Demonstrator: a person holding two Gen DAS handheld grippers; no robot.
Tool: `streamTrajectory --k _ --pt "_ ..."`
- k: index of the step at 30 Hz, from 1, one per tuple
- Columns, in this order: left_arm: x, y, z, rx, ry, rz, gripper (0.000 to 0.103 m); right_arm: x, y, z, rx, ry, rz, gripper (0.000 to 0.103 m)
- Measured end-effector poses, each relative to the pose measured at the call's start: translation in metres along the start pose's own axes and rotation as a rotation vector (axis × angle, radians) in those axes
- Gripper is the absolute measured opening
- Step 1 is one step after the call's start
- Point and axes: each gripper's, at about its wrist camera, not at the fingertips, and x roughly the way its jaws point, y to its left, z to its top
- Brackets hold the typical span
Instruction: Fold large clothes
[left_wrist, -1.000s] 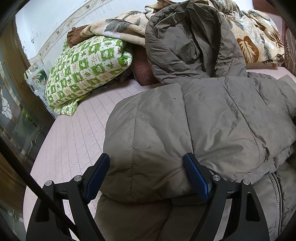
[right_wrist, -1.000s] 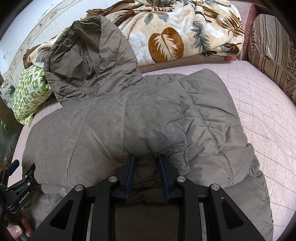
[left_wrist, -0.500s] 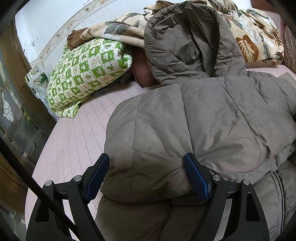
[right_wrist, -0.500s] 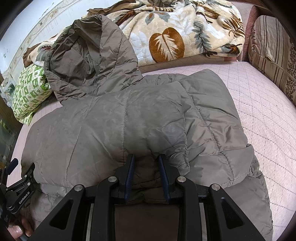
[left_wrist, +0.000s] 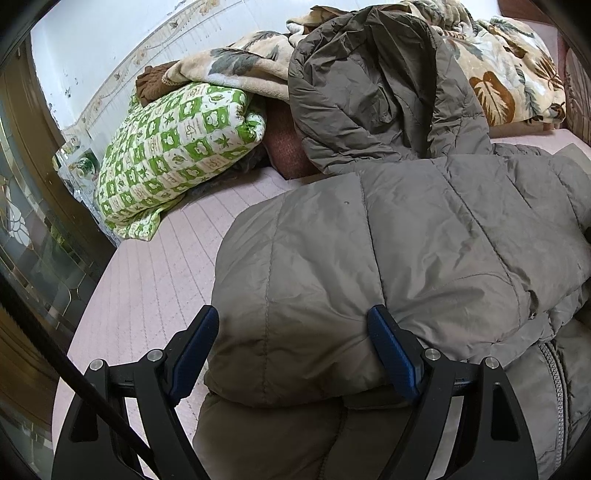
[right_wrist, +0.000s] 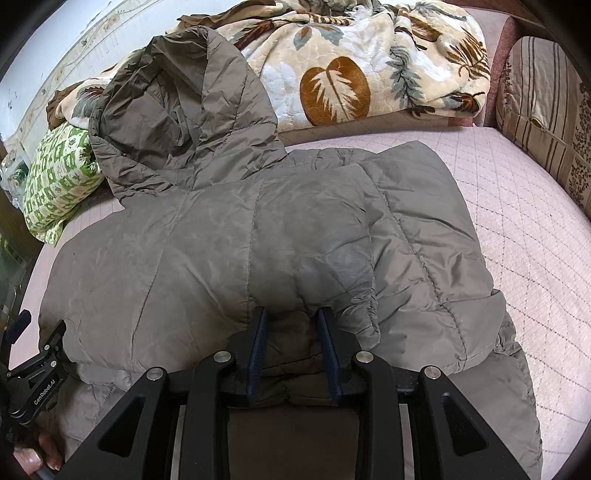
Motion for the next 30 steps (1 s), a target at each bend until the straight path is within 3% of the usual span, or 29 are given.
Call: streamTrajectory --k 30 --pt "-0.005 -0.012 0.0 0.05 -0.025 0.06 0.083 -0.001 0.007 -0.001 -0.033 -0.002 -0.03 0.034"
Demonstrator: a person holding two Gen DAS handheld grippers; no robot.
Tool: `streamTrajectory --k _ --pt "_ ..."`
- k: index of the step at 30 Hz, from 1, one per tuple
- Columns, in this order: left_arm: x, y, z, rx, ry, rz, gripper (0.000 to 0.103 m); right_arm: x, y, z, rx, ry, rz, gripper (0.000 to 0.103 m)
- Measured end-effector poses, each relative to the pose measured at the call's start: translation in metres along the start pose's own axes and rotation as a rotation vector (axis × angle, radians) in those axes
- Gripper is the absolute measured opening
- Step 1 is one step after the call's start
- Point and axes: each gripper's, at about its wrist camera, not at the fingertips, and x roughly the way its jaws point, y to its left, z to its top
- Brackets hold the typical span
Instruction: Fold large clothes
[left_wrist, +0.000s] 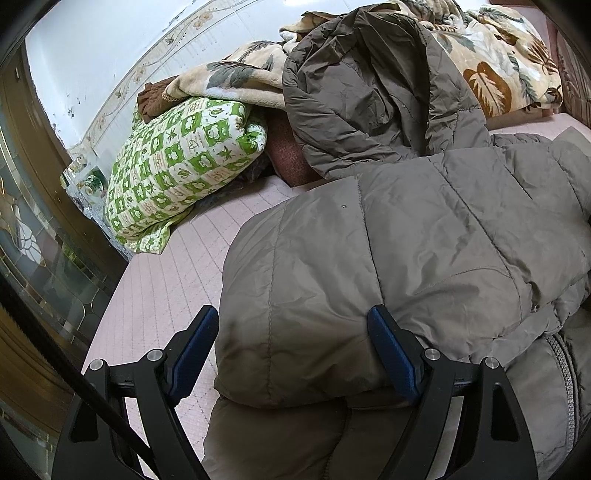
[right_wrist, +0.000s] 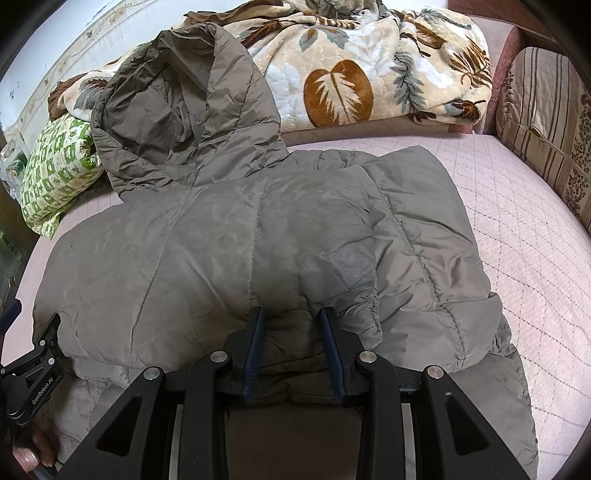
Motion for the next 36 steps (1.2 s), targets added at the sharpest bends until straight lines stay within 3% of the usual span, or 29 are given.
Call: streamTrajectory --k 22,26,31,36 --pt "-0.001 0.0 0.001 -0.005 0.004 -0.007 0.082 -0.001 0.004 0.0 -0.015 -0.001 -0.014 0.035" --pt "-0.003 0.023 0.006 -0.118 0.029 -0.105 0.082 -0.014 0.002 0.003 0.019 -0.01 0.049 0.05" --pt "-0.011 0.045 0.01 -0.244 0.037 -0.215 0.082 -0.036 0.004 0.005 0.024 -0.064 0.079 0.052" --pt "-0.009 0.032 0.012 -0.206 0.063 -0.234 0.082 -0.042 -0.001 0.006 0.015 -0.072 0.063 0.052"
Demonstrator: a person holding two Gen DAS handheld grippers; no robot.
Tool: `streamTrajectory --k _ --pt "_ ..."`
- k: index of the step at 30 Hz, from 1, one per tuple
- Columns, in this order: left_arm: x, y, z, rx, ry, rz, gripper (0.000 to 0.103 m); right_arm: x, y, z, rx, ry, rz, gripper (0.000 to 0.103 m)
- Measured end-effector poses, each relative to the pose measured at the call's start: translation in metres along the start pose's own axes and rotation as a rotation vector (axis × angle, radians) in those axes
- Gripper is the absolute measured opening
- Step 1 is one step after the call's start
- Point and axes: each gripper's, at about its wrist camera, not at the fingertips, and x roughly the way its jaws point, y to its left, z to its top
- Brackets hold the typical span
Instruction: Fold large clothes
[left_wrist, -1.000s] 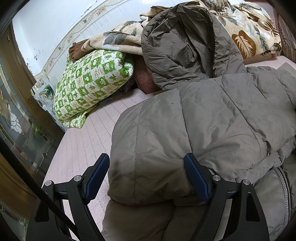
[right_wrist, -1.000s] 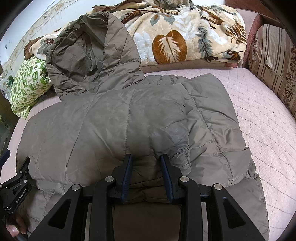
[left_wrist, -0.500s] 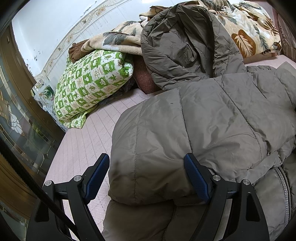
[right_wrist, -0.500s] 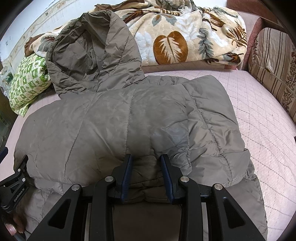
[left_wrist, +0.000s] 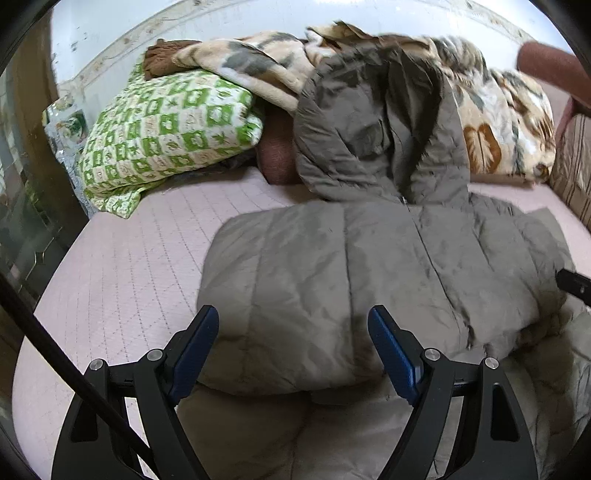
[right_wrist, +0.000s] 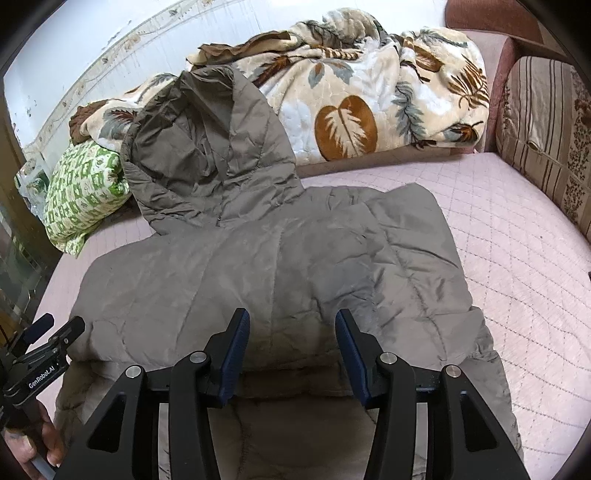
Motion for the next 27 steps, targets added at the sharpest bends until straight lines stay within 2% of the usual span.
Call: streamTrajectory --k 4,7,11,17,20,23,27 --pt "0.015 -0.012 -0.007 0.036 0.074 0.019 0.082 0.02 -0.015 -0.005 0.047 0.104 -0.002 0.053" --pt "0.004 -0.01 -0.003 0.029 0.05 0.017 0.082 0.007 -0.018 0.0 0.076 0.086 0.039 0.053" --pt "-0.024 0.003 0.005 -0.032 -0.004 -0.018 0.082 -0.02 -0.02 0.006 0.082 0.024 0.047 0.053" --pt "-0.053 0.014 -0.004 -0.067 -0.009 -0.046 0.082 -0.047 -0.033 -0.001 0.119 0.016 0.055 0.054" --pt "-0.064 0.017 -0.019 -0.077 0.003 -0.04 0.082 -0.063 -0.041 -0.007 0.125 0.008 0.05 0.054" --pt "-0.069 0.021 -0.039 -0.123 0.041 -0.07 0.082 -0.076 -0.049 -0.019 0.139 0.008 0.057 0.056" --pt "-0.071 0.021 -0.057 -0.158 0.085 -0.098 0.082 -0.082 -0.055 -0.039 0.159 0.047 0.069 0.057"
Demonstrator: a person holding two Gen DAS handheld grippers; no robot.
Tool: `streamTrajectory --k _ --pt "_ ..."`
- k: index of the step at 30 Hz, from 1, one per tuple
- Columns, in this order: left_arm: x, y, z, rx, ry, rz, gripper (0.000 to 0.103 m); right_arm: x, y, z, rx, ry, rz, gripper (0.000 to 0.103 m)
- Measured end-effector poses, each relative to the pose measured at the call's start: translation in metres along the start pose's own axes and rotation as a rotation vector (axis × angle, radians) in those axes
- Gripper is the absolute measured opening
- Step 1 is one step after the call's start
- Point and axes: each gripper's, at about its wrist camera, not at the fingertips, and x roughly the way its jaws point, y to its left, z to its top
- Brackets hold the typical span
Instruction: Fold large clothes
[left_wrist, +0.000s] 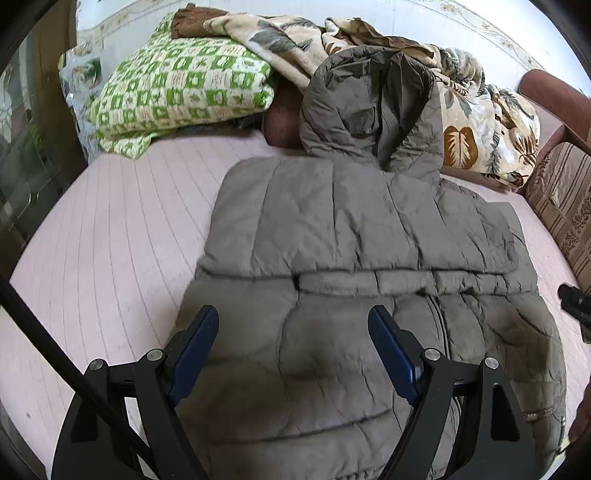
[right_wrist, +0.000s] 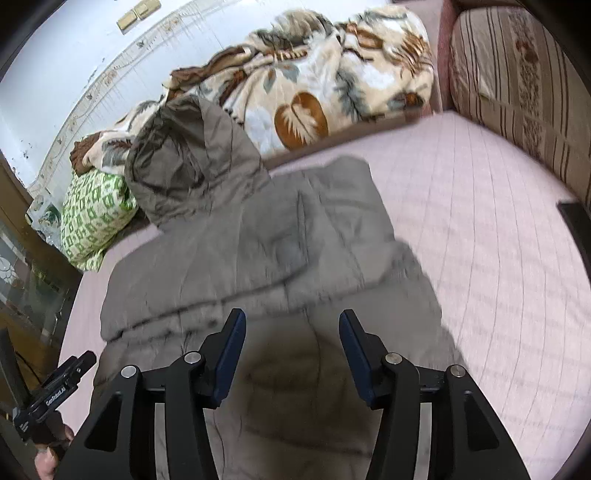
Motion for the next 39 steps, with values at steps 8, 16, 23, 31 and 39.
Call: streamTrajectory --k 8,16,23,31,39 --pt "0.011 -0.02 0.007 -0.017 -0.001 -0.026 0.082 0.02 0.003 -0.013 -0.051 0.065 -0.007 0.057" --pt "0.049 -0.042 0.039 0.04 -0.015 -0.042 0.082 0.043 0.004 -0.002 -0.071 0.067 -0.033 0.057" --pt "0.071 -0.042 0.037 0.065 0.005 -0.028 0.082 0.059 0.011 0.001 -0.073 0.083 -0.019 0.057" --pt "0.07 -0.044 0.038 0.08 -0.02 -0.029 0.082 0.076 0.011 -0.005 -0.077 0.125 -0.018 0.057" --pt "0.072 -0.044 0.04 0.085 -0.027 -0.027 0.082 0.072 0.01 -0.001 -0.075 0.122 0.002 0.057"
